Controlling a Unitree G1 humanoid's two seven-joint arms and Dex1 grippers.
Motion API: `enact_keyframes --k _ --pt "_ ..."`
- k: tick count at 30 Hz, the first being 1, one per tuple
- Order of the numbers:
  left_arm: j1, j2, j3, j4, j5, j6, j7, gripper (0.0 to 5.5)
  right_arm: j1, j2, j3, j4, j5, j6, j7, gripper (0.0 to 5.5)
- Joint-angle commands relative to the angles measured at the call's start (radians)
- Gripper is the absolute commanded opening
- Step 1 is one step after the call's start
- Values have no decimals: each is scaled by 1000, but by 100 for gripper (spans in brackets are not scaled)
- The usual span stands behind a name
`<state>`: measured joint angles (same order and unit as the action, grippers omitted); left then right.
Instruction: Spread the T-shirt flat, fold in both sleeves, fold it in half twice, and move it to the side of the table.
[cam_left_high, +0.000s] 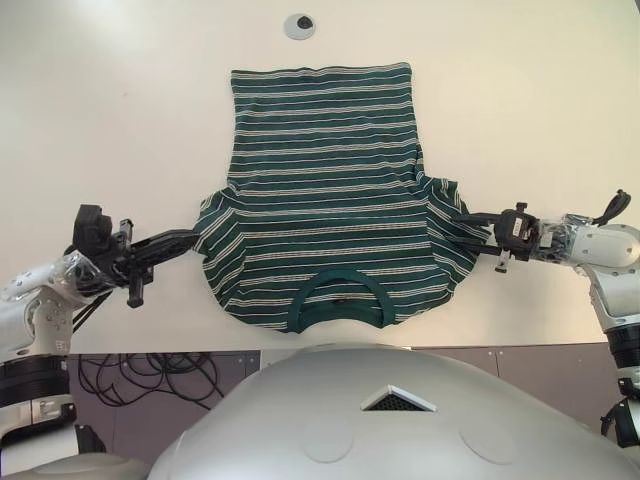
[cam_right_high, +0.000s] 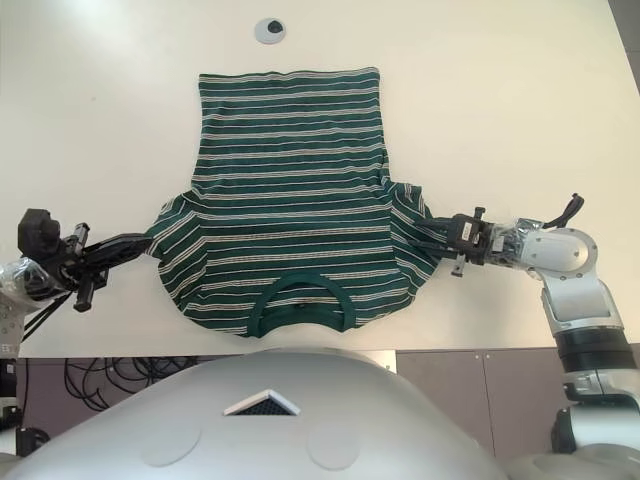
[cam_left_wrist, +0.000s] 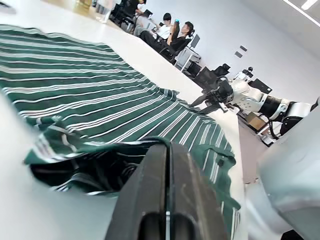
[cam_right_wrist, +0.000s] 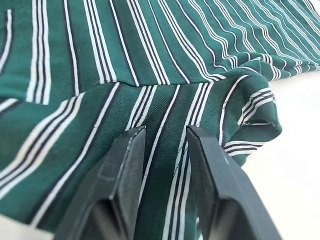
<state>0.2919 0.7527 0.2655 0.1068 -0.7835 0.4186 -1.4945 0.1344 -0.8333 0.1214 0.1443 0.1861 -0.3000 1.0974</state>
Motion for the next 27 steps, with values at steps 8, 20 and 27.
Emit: enact_keyframes --k 8,20,27 --pt "-88 -126 -127 -104 79 4 137 4 11 5 -7 -16 -5 8 4 149" --pt "-149 -214 -259 40 273 -176 188 56 81 -1 -181 -155 337 262 66 149" --pt "-116 -233 -298 -97 268 -136 247 174 121 -52 -276 -115 463 638 48 149"
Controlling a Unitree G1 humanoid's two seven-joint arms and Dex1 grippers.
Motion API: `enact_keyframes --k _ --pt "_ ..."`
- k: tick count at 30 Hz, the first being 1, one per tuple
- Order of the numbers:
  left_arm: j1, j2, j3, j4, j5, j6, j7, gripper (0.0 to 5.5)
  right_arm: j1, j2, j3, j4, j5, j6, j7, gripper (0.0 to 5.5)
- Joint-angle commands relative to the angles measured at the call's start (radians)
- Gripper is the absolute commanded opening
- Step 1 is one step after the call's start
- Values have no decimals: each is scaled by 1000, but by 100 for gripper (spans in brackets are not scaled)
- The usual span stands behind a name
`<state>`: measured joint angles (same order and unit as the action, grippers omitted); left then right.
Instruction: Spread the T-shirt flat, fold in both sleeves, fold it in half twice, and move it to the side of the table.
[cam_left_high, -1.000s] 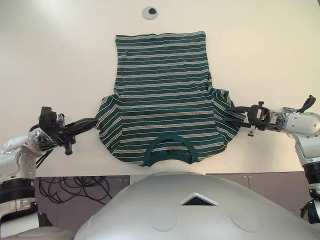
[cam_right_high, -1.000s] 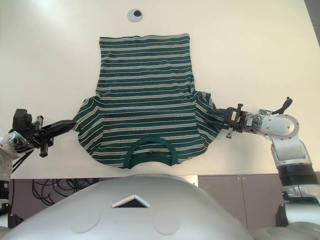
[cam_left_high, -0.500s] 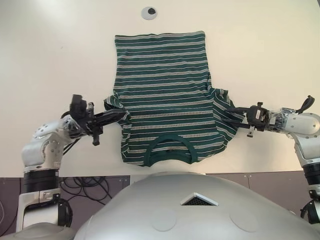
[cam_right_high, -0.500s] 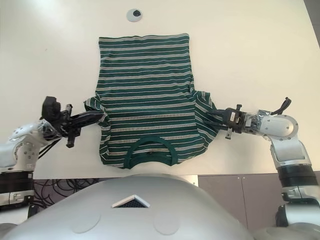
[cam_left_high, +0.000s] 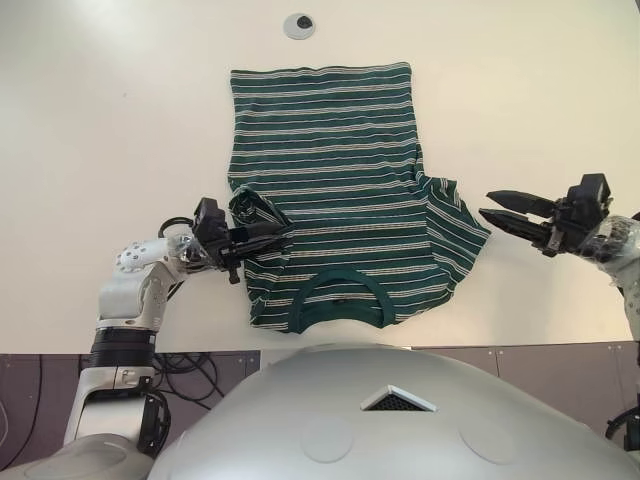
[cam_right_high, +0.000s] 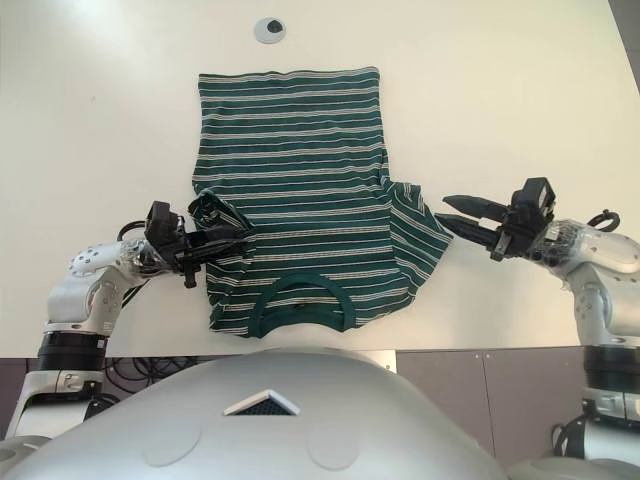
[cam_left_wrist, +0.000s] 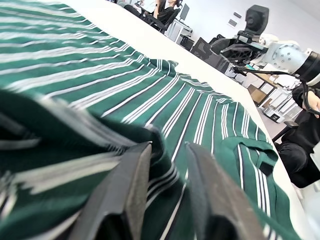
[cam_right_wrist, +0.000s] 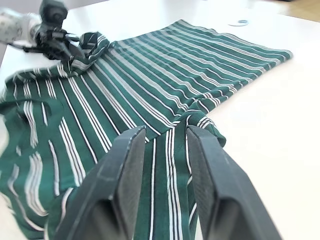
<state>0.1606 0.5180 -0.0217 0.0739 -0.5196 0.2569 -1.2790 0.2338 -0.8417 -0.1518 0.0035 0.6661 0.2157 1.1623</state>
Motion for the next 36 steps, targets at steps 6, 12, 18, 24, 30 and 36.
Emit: enact_keyframes --k 6,12,18,24,30,36 --pt "37 -6 -5 -118 26 -29 70 251 34 -44 -11 52 -21 299 -23 149" --pt "16 -49 26 -164 47 -161 153 251 5 -21 9 95 -65 343 -40 149" --pt "43 -52 62 -274 -21 -173 173 251 -20 -4 27 116 -85 362 -32 149" --pt "27 -59 101 -235 -55 -196 177 254 -27 23 21 90 -54 384 -2 118" --pt "18 -58 121 -215 -62 -198 188 254 -24 26 27 73 -53 392 25 8" --pt "55 -33 119 -224 -57 -220 148 254 -36 31 -4 70 -13 396 55 1"
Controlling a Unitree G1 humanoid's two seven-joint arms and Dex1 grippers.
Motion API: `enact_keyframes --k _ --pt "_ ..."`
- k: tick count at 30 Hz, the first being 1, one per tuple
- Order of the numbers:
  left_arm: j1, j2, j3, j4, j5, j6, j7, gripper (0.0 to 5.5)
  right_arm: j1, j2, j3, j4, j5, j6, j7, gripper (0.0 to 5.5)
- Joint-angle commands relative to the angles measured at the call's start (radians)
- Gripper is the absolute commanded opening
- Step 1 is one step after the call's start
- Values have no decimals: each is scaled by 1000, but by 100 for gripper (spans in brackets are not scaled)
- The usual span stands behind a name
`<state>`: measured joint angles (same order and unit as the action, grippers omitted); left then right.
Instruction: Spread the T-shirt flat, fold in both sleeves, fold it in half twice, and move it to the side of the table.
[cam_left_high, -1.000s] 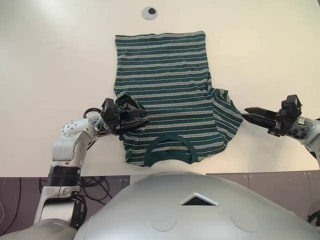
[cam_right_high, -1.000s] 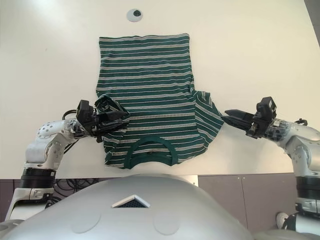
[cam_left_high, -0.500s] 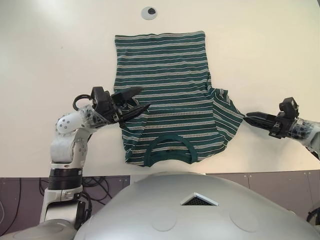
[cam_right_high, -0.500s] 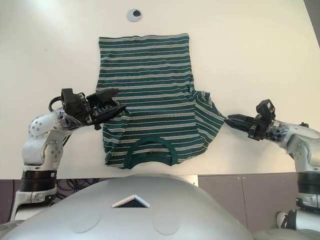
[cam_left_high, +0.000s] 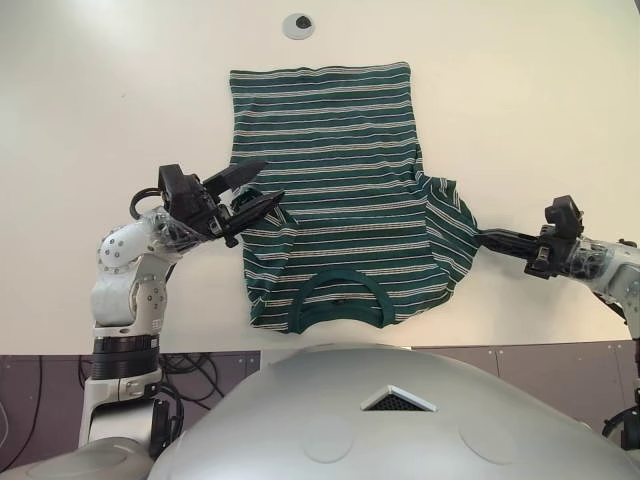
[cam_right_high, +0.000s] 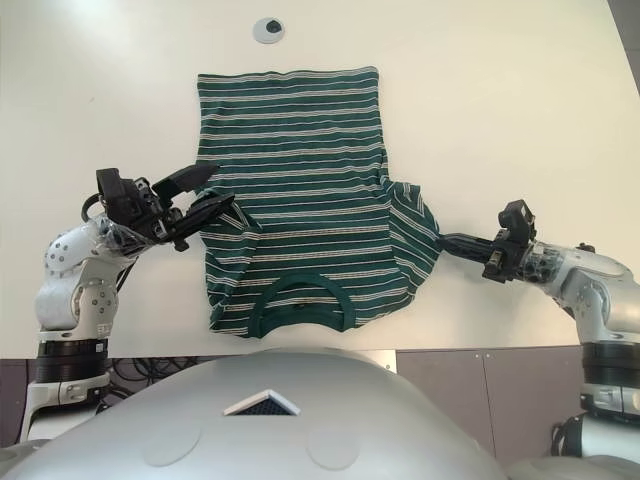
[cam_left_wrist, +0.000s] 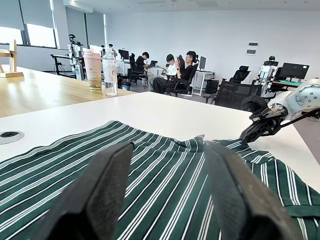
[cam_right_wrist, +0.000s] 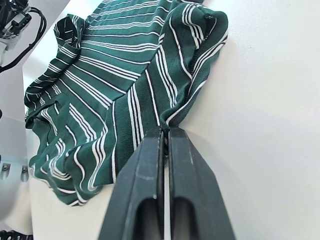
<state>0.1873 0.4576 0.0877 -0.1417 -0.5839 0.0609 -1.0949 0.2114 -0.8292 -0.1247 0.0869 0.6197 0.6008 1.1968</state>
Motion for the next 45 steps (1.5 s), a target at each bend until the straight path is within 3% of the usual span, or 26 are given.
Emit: enact_keyframes --k 1,6,13,19,27,33,38,45 --pt "56 41 6 -15 16 -47 -63 254 -15 19 -42 -27 53 19 31 1" --pt "161 103 17 -24 88 -141 -116 254 13 40 -62 -145 128 61 22 1" --pt "244 117 10 12 390 -628 -62 254 -9 121 -31 -288 166 135 -101 1" --pt "231 167 2 82 562 -927 30 254 -92 210 55 -310 158 192 -222 1" --pt "169 283 85 262 832 -1406 215 254 -183 313 216 -268 83 220 -326 1" --pt "151 357 103 373 966 -1544 302 254 -222 347 289 -218 27 219 -350 1" --pt "143 356 81 396 1050 -1545 369 254 -228 337 275 -215 26 218 -332 83" --pt "135 362 -20 423 1165 -1500 441 254 -154 202 168 -334 97 210 -183 199"
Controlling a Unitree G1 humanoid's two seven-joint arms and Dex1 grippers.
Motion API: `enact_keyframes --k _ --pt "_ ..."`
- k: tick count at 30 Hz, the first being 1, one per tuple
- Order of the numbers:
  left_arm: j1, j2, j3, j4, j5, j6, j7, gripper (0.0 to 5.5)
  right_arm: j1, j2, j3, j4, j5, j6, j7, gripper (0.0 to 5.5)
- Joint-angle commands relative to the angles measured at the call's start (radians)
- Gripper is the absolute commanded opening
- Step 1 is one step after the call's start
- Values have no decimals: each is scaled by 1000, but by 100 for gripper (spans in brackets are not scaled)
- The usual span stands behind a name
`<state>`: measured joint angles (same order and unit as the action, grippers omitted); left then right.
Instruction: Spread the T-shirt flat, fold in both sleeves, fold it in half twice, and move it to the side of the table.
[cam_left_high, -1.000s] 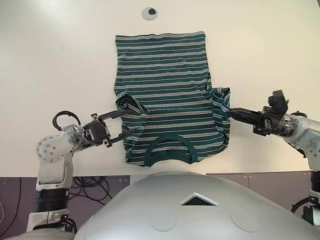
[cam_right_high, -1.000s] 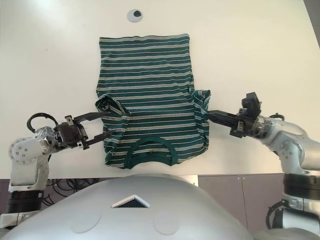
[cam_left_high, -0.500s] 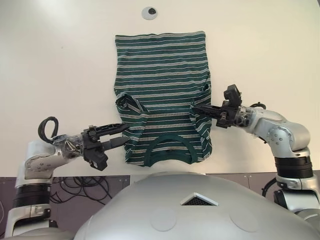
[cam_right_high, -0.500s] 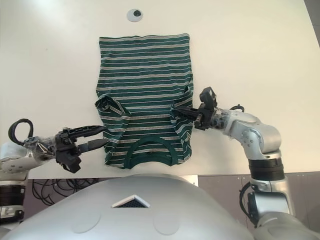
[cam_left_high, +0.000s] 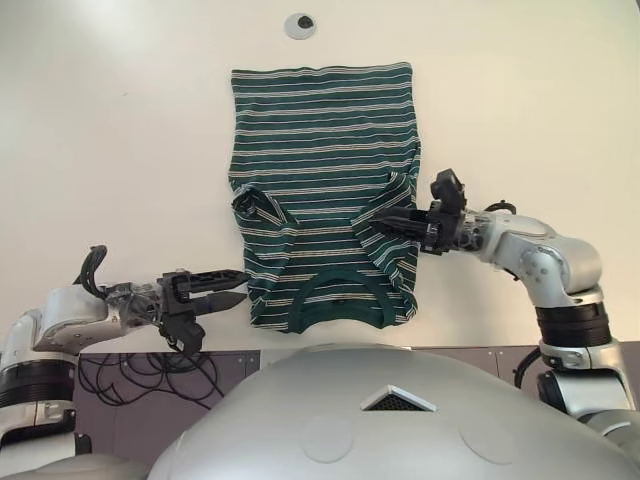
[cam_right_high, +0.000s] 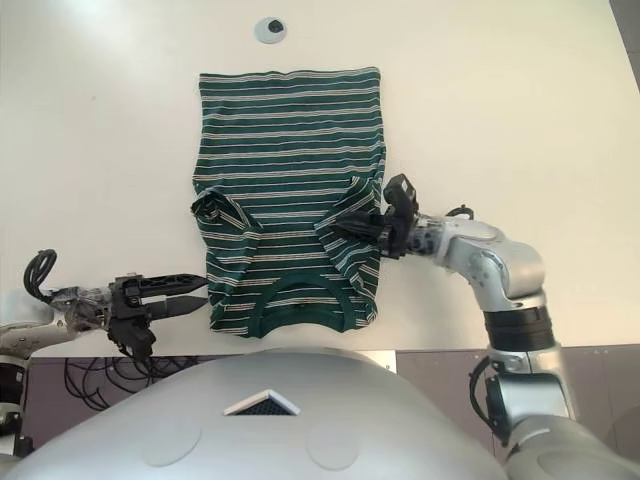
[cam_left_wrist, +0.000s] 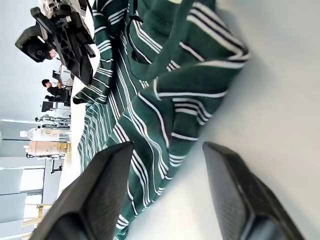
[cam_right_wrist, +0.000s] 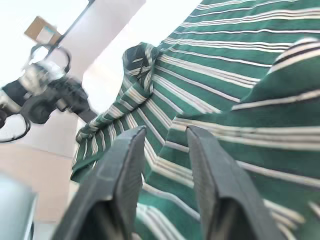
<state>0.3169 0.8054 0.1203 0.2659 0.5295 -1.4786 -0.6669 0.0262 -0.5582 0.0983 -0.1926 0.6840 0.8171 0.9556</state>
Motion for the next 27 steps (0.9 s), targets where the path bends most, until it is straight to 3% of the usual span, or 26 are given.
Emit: enact_keyframes --k 1,5,11,18,21,27 --pt "9 20 -77 11 54 51 19 254 44 -94 -76 -60 33 -17 78 218" --pt "22 49 -159 -18 27 107 43 254 94 -160 -135 -67 18 -82 151 257" --pt "83 90 -236 -13 29 131 79 271 305 -303 -111 113 -343 -697 326 259" --pt "103 110 -257 15 89 121 147 338 417 -310 -84 160 -535 -1086 324 259" --pt "87 99 -272 11 108 132 169 368 425 -279 -57 155 -595 -1219 275 303" --pt "88 111 -329 22 121 149 177 368 469 -274 20 154 -664 -1421 208 303"
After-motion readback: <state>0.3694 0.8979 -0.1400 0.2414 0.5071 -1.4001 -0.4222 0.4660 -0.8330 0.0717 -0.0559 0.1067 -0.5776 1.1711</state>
